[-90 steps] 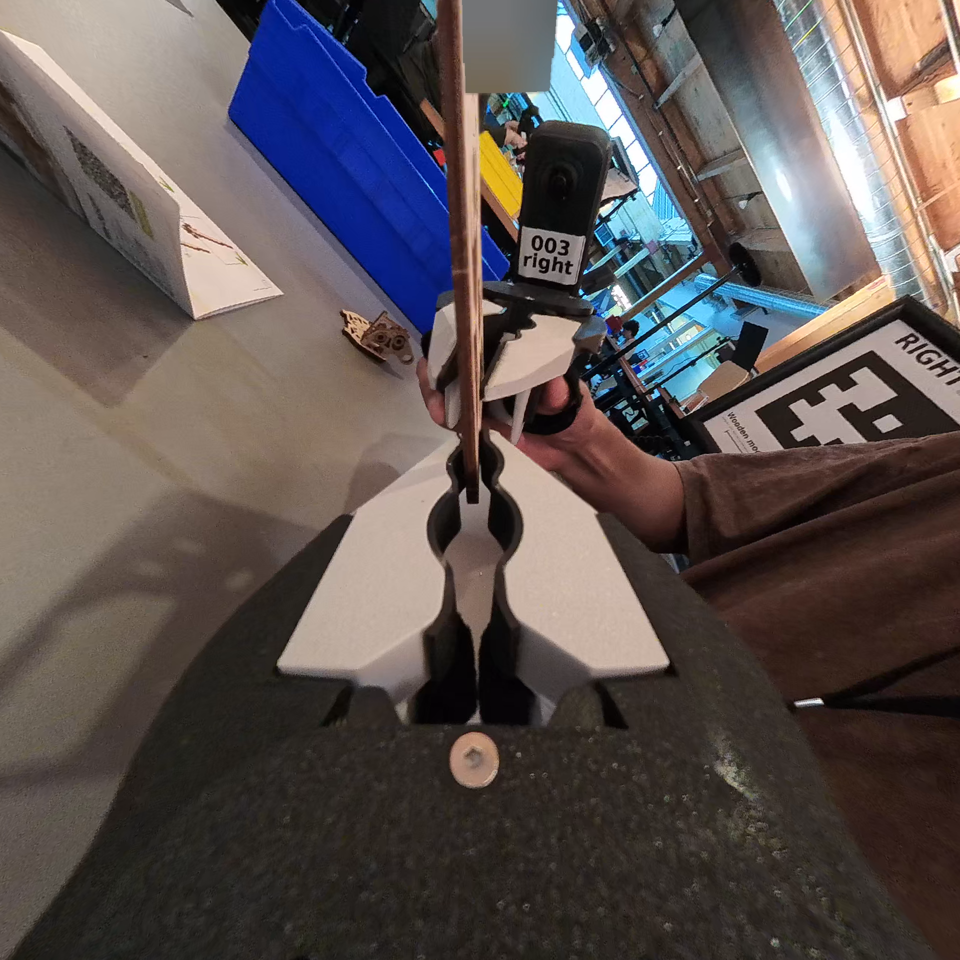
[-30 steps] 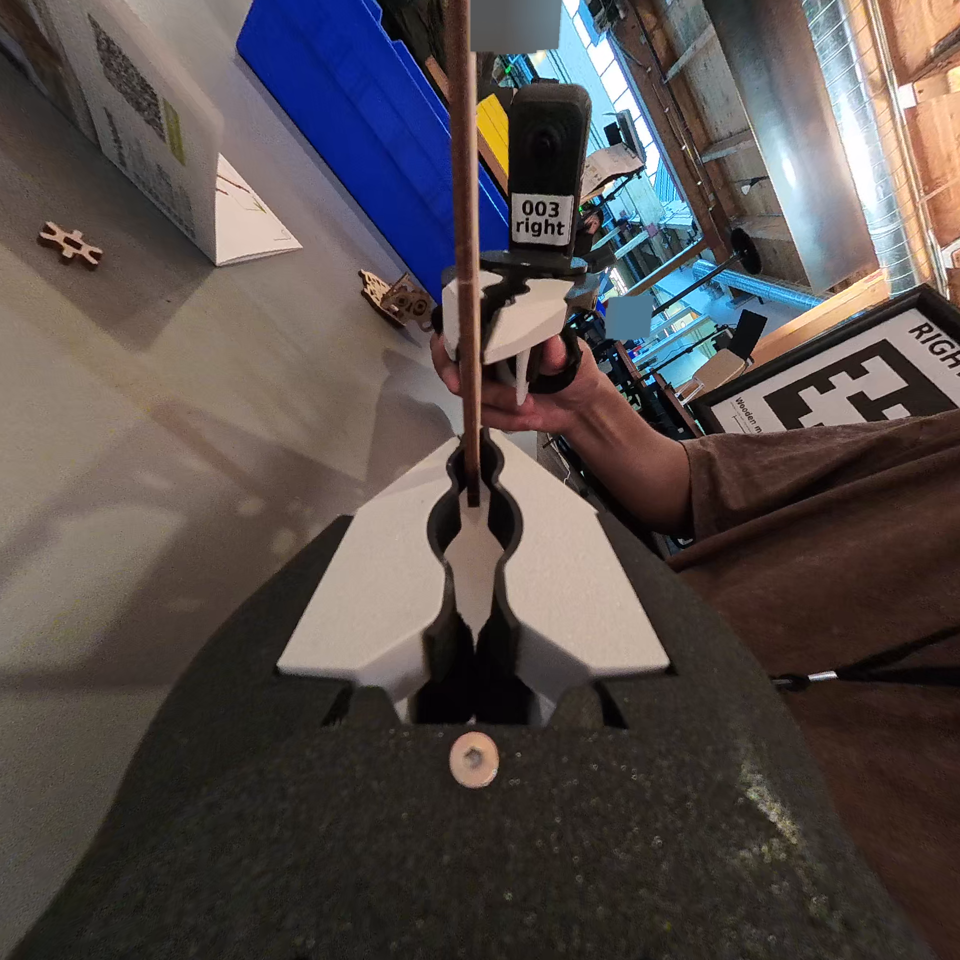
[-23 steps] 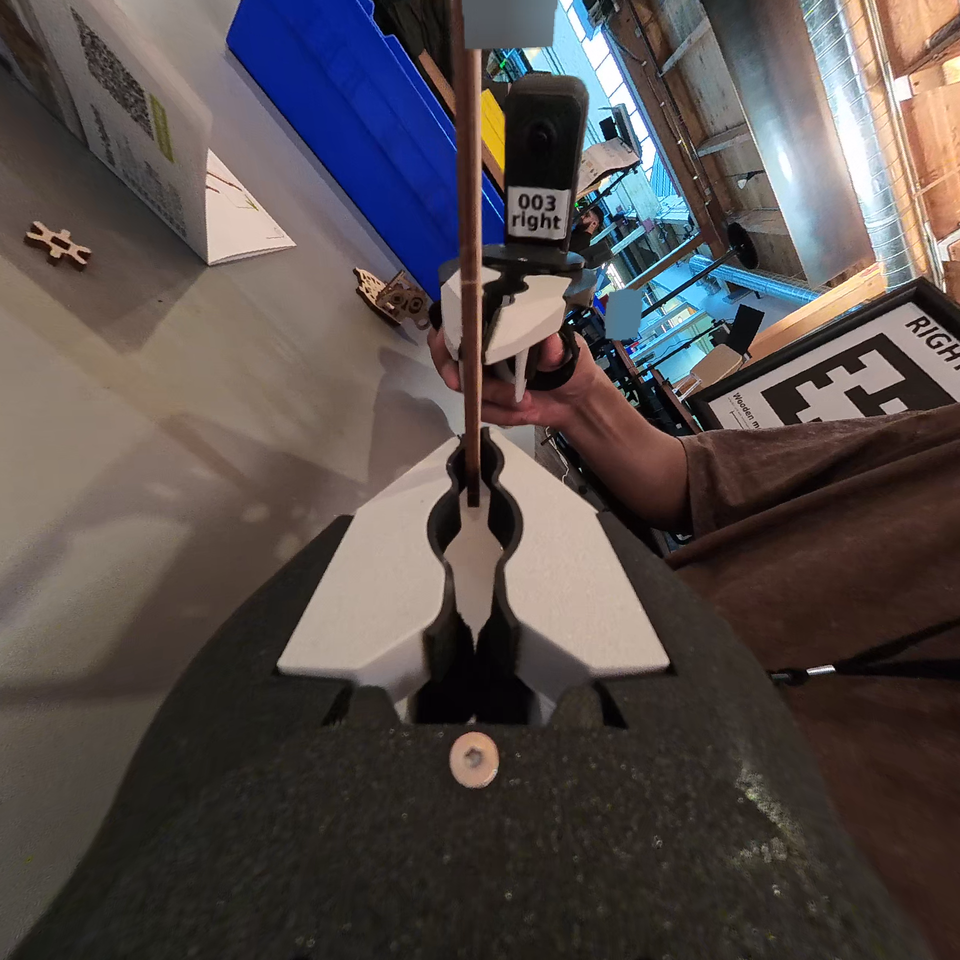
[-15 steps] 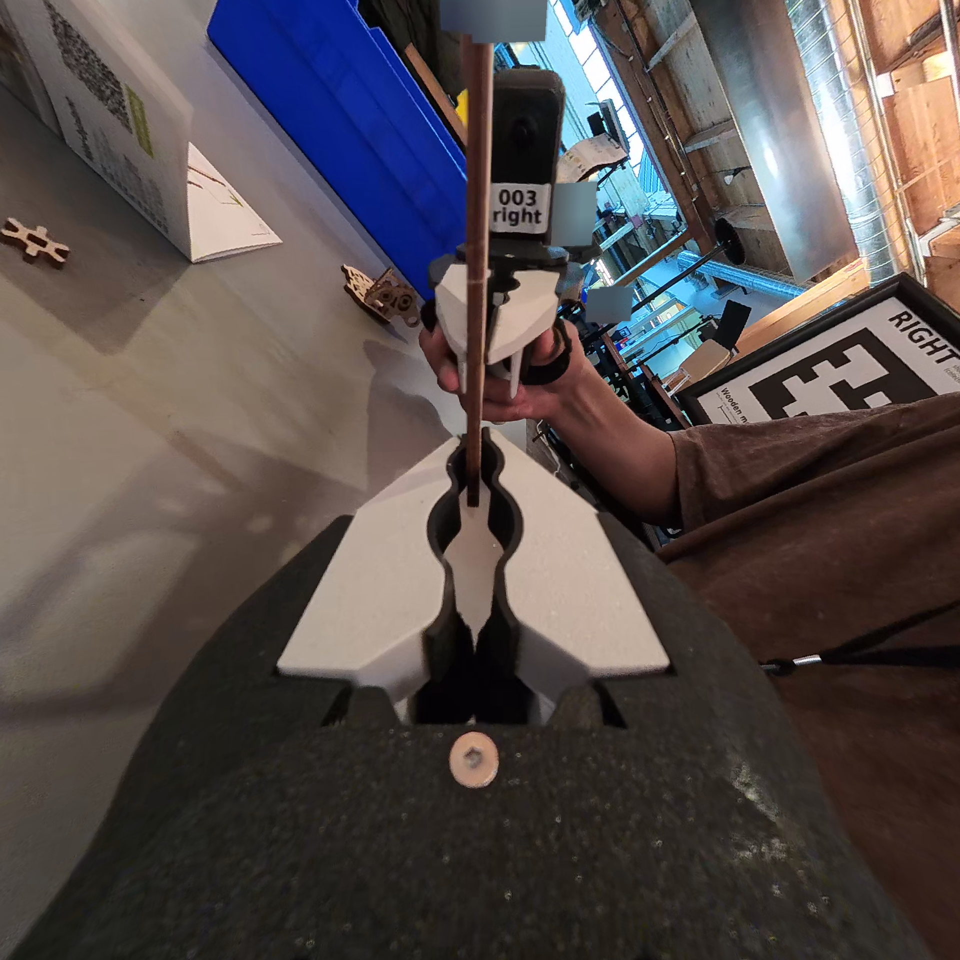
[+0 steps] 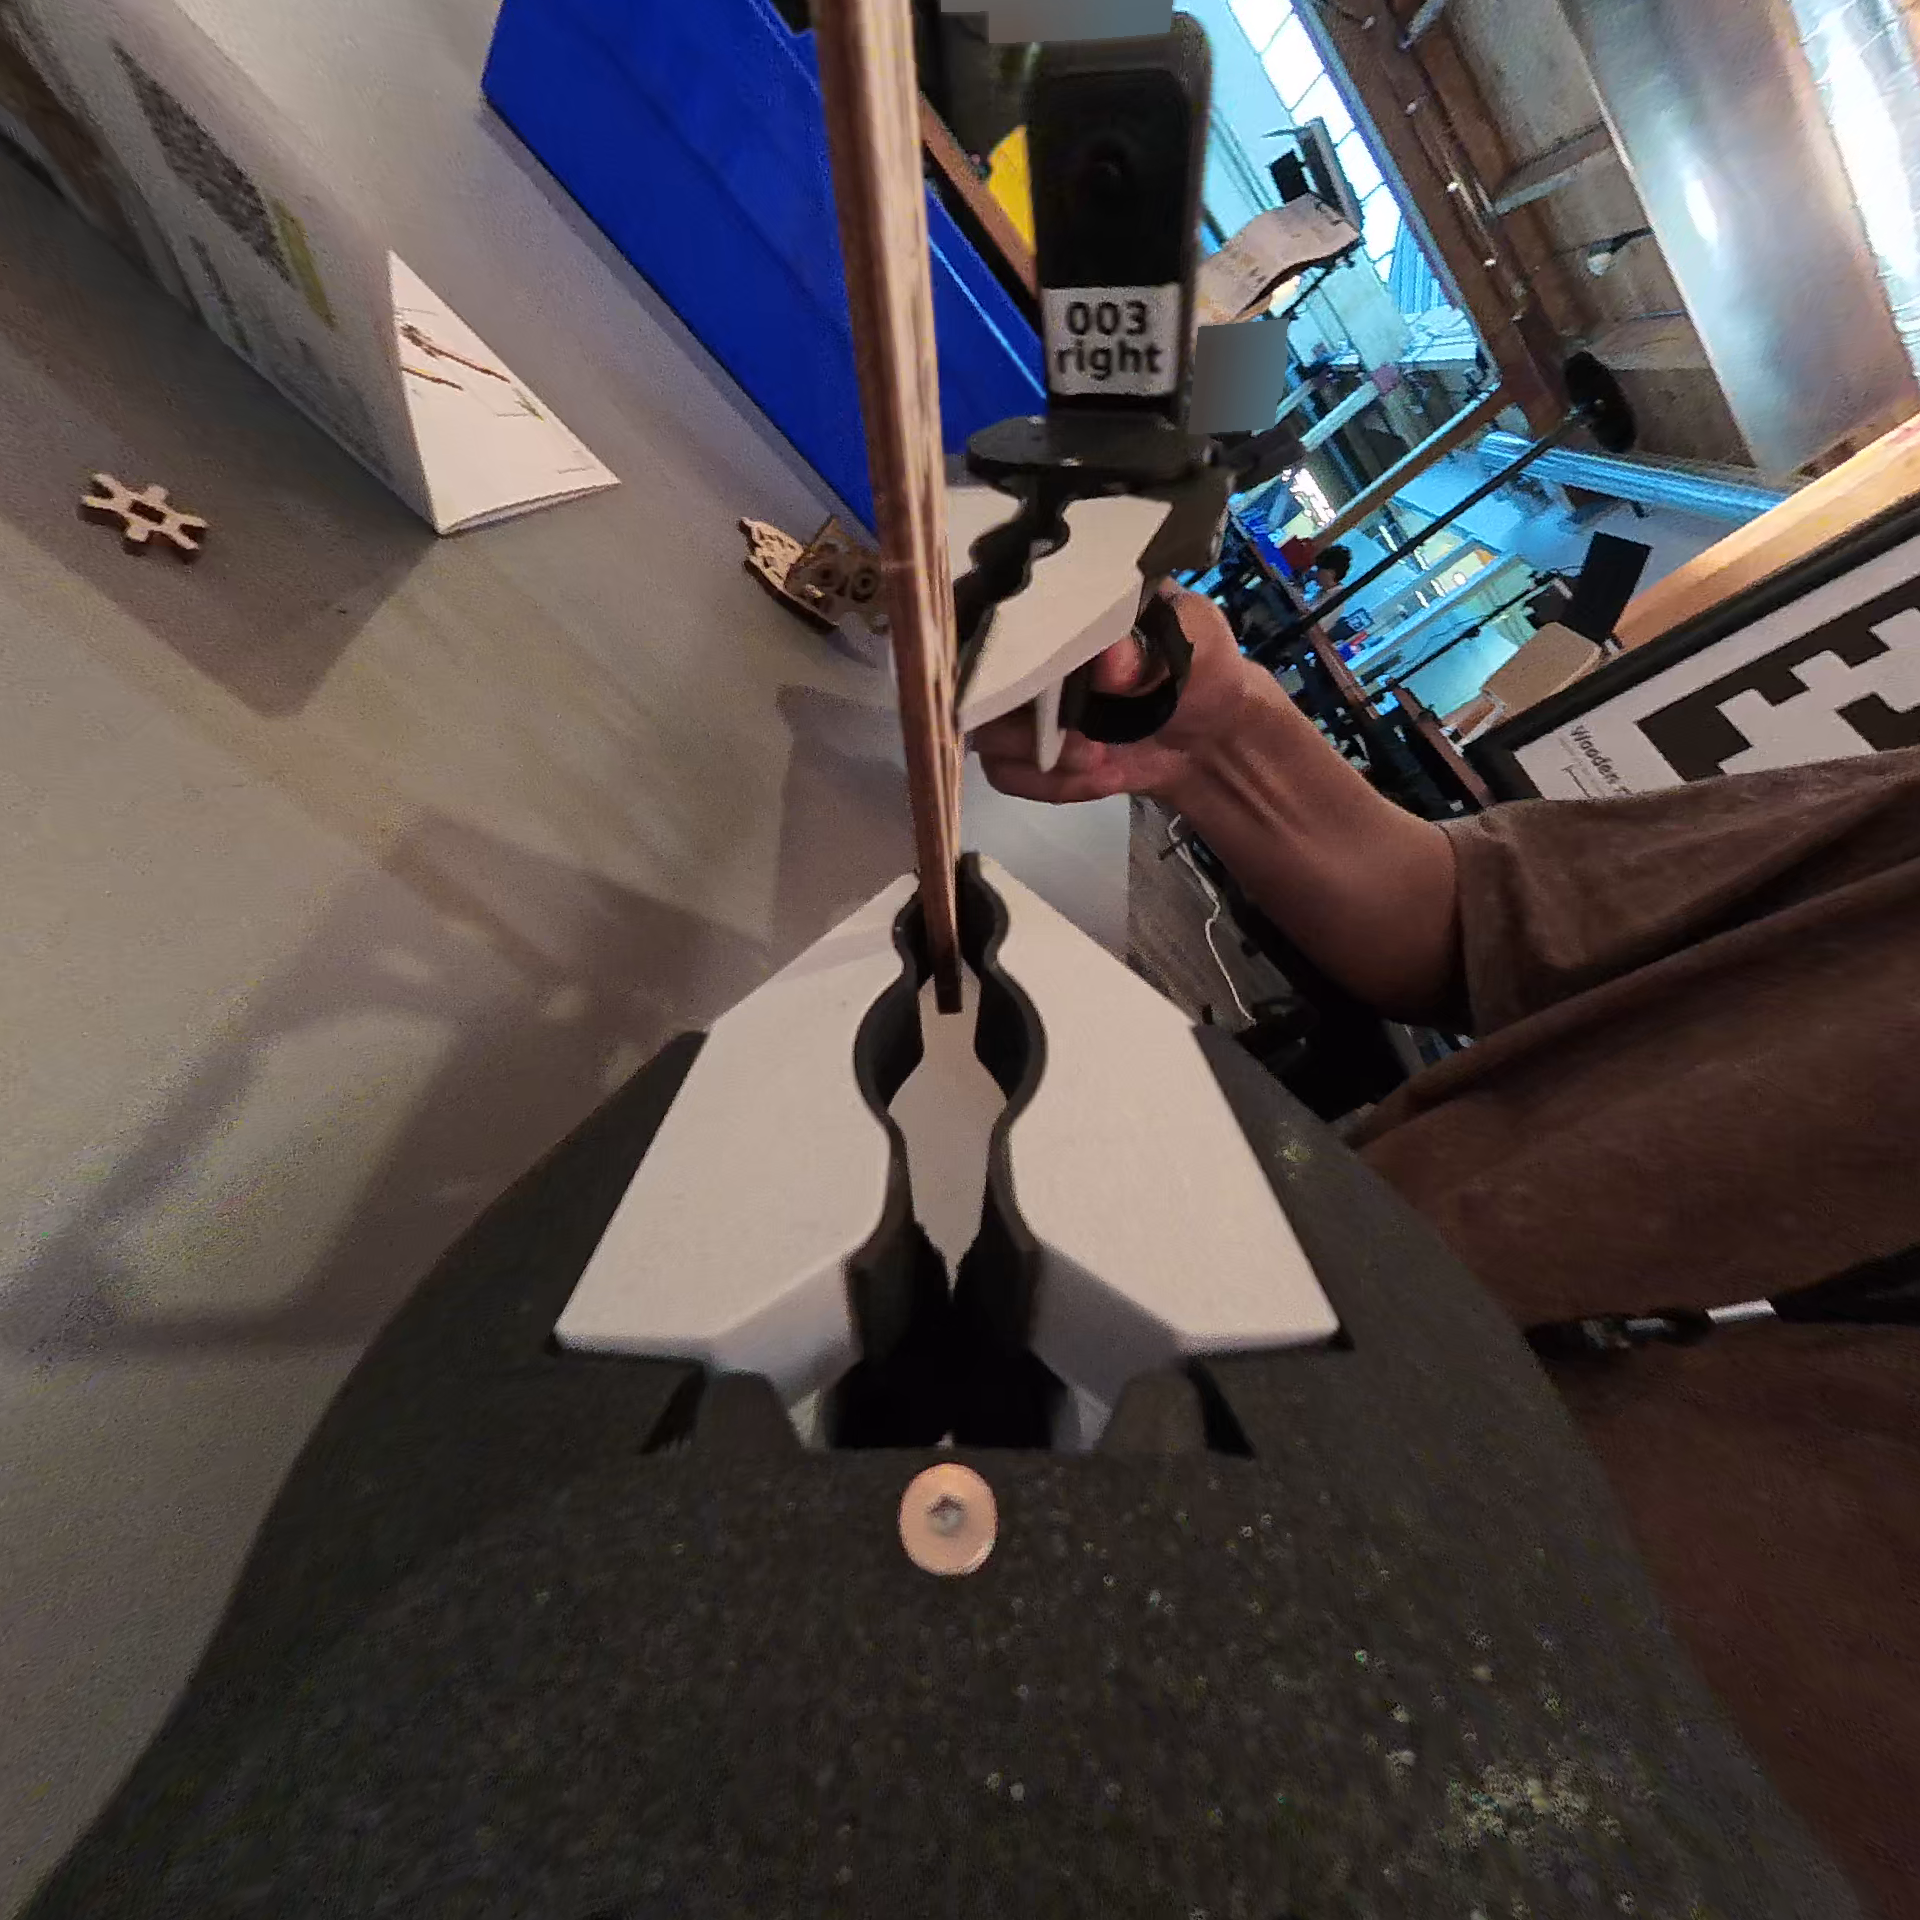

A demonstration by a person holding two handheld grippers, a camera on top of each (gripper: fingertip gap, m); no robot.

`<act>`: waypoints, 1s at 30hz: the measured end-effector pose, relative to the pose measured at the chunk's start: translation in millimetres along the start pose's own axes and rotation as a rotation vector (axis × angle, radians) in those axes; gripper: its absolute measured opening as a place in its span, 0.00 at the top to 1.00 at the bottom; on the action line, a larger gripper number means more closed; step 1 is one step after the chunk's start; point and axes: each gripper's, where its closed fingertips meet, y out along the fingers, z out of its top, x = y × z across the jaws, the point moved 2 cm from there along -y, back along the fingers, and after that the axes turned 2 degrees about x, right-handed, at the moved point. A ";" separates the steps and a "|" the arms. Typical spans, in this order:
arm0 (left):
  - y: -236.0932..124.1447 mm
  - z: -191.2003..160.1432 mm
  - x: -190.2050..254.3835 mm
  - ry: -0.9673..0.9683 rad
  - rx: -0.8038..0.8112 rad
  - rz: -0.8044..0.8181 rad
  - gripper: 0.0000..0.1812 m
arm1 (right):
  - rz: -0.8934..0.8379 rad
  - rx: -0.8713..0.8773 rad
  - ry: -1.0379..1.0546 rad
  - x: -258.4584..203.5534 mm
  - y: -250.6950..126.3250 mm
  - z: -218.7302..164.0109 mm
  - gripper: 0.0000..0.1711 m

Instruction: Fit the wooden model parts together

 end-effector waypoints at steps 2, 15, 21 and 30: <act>0.9 0.8 1.9 -0.014 0.000 -0.027 0.99 | 0.030 0.022 -0.008 -4.3 -2.6 1.9 0.97; 0.6 0.0 4.0 -0.022 -0.006 -0.047 0.99 | 0.117 0.070 0.109 -4.3 -5.2 4.2 0.98; 1.0 -0.7 -2.1 -0.018 -0.008 0.007 0.99 | -0.040 0.031 0.009 6.8 -1.2 2.5 0.97; 6.4 -2.6 -12.3 0.015 -0.024 0.115 0.99 | -0.188 0.016 -0.057 20.1 -1.9 -1.0 0.96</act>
